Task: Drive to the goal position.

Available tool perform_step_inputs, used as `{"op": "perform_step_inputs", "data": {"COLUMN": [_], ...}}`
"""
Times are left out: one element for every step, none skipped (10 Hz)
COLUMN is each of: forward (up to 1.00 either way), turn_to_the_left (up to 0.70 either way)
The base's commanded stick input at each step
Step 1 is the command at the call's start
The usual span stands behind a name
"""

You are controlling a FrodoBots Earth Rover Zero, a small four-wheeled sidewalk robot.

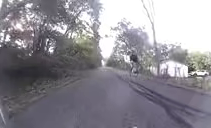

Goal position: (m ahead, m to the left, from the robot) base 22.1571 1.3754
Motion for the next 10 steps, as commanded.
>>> {"op": "perform_step_inputs", "data": {"forward": [0.7,0.7,0.7,0.7,0.7,0.7,0.7,0.7,0.7,0.7], "turn_to_the_left": [0.0,0.0,0.0,0.0,0.0,0.0,0.24,0.35,0.33,0.2]}}
